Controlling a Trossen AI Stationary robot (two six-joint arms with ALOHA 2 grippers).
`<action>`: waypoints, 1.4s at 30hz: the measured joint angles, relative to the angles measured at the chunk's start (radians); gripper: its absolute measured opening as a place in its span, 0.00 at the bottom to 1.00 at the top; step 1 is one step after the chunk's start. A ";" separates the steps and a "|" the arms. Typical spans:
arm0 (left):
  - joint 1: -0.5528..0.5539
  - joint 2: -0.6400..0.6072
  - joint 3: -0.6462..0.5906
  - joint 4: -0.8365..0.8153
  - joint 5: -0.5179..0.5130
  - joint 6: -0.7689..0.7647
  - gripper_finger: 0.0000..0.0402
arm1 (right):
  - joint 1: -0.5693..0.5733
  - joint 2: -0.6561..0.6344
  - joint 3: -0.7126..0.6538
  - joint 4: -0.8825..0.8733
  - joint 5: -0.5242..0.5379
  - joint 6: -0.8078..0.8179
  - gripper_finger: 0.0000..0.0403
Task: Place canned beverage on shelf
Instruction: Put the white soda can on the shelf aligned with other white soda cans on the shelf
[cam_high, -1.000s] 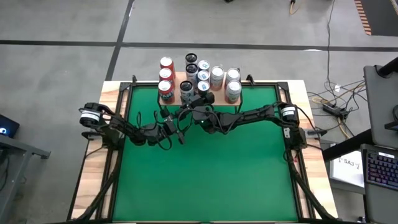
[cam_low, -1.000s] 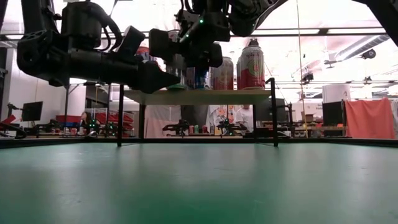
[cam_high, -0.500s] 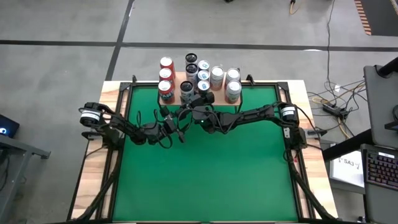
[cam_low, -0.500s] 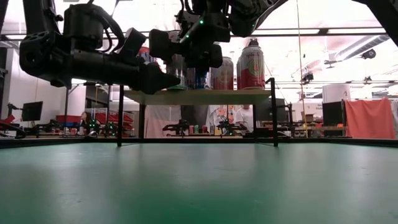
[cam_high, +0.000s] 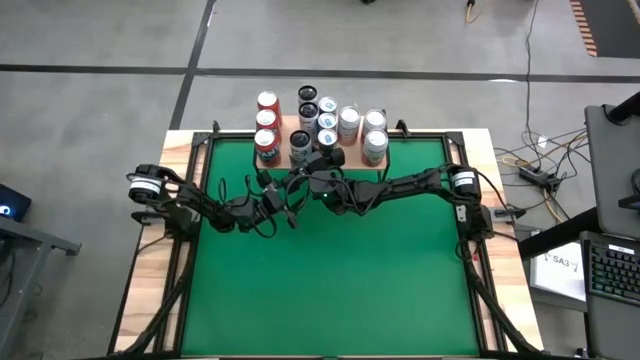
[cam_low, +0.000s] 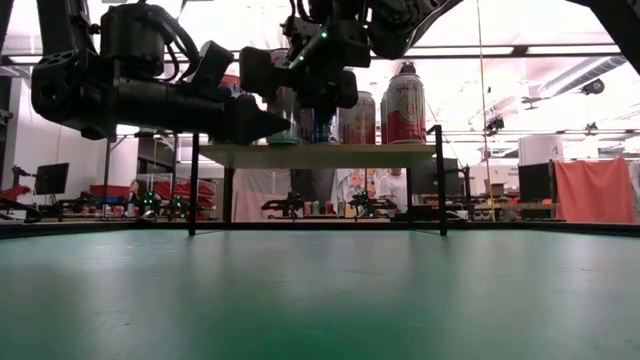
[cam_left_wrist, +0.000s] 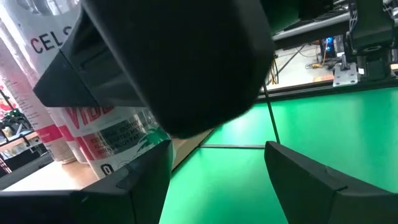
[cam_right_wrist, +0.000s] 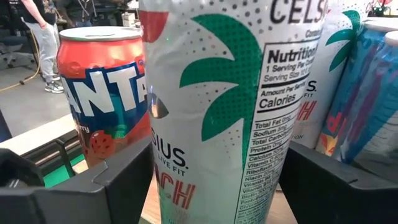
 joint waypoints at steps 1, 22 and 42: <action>0.000 0.000 0.000 0.001 0.000 0.000 0.60 | 0.001 -0.002 0.000 -0.001 0.000 -0.008 0.75; 0.000 -0.001 0.000 0.002 0.000 0.000 0.60 | 0.016 -0.040 0.000 0.031 0.001 -0.060 0.76; 0.000 -0.001 0.060 0.008 -0.014 0.002 0.60 | 0.040 -0.085 0.001 0.053 0.001 -0.126 0.76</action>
